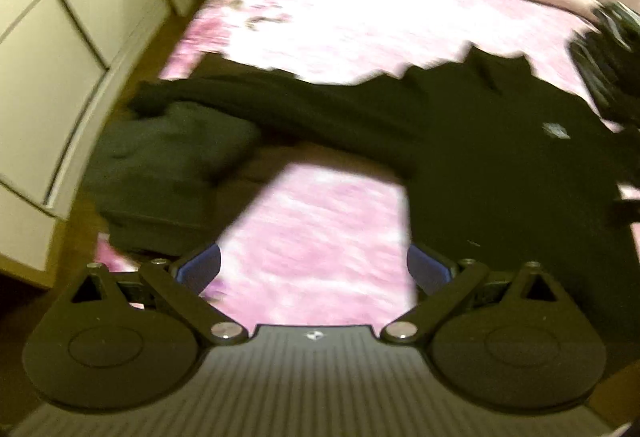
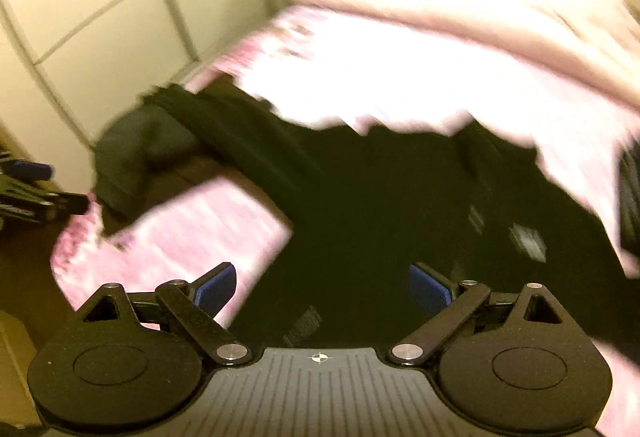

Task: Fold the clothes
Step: 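Grasp the black jacket's sleeve cuff with the right tool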

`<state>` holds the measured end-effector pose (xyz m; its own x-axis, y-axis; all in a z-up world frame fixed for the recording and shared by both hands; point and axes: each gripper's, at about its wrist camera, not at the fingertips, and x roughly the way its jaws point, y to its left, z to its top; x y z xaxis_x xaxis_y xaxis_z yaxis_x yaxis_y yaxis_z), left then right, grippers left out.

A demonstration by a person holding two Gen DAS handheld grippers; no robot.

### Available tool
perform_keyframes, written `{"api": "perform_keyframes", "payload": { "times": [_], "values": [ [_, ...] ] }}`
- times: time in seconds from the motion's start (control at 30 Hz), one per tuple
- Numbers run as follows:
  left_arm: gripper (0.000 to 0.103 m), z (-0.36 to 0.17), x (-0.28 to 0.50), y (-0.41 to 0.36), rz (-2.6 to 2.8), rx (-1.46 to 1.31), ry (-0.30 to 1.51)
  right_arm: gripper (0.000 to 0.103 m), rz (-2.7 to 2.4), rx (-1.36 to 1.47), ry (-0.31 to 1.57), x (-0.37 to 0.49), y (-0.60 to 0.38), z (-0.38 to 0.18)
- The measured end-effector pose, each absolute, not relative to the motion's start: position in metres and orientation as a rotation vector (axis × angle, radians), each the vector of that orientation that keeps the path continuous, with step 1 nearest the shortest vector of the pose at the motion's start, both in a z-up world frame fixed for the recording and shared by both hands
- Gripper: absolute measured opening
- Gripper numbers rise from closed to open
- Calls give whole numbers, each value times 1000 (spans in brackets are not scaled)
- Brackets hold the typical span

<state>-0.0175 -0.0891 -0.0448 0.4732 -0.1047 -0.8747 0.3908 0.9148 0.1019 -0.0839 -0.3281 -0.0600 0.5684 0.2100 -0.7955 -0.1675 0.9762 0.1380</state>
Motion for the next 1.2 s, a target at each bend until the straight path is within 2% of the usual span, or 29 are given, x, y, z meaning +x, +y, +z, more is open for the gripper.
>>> {"api": "perform_keyframes", "payload": {
  "times": [0.23, 0.27, 0.3, 0.33, 0.37, 0.67, 0.7, 0.73, 0.77, 0.83, 0.87, 1.03, 1.2],
  "values": [
    [98, -52, 72, -6, -313, 345, 953, 94, 402, -101, 827, 32, -215, -45],
    [98, -54, 86, 5, -321, 358, 943, 92, 434, -138, 811, 51, -197, -48],
    [98, -58, 100, 15, -329, 366, 933, 84, 469, -179, 794, 69, -178, -52],
    [98, -61, 113, 25, -337, 366, 925, 64, 503, -222, 786, 86, -156, -59],
    [98, -65, 125, 34, -343, 364, 918, 56, 532, -268, 789, 106, -133, -69],
    [98, -108, 194, 111, -274, 247, 928, 55, 745, -583, 789, 222, 7, -178],
    [98, -112, 195, 117, -261, 223, 938, 55, 759, -613, 803, 229, 13, -191],
    [98, -116, 196, 123, -250, 202, 946, 45, 771, -640, 822, 235, 17, -202],
    [98, -120, 197, 129, -244, 187, 953, 24, 773, -652, 832, 239, 18, -210],
    [98, -126, 195, 136, -229, 169, 963, 20, 762, -654, 841, 246, 19, -219],
    [98, -129, 195, 139, -222, 161, 968, 13, 756, -656, 846, 249, 20, -223],
    [97, -132, 187, 138, -217, 152, 959, 5, 685, -496, 757, 239, -6, -195],
    [97, -114, 176, 104, -305, 190, 888, 4, 521, -149, 629, 219, -89, -135]
  ]
}}
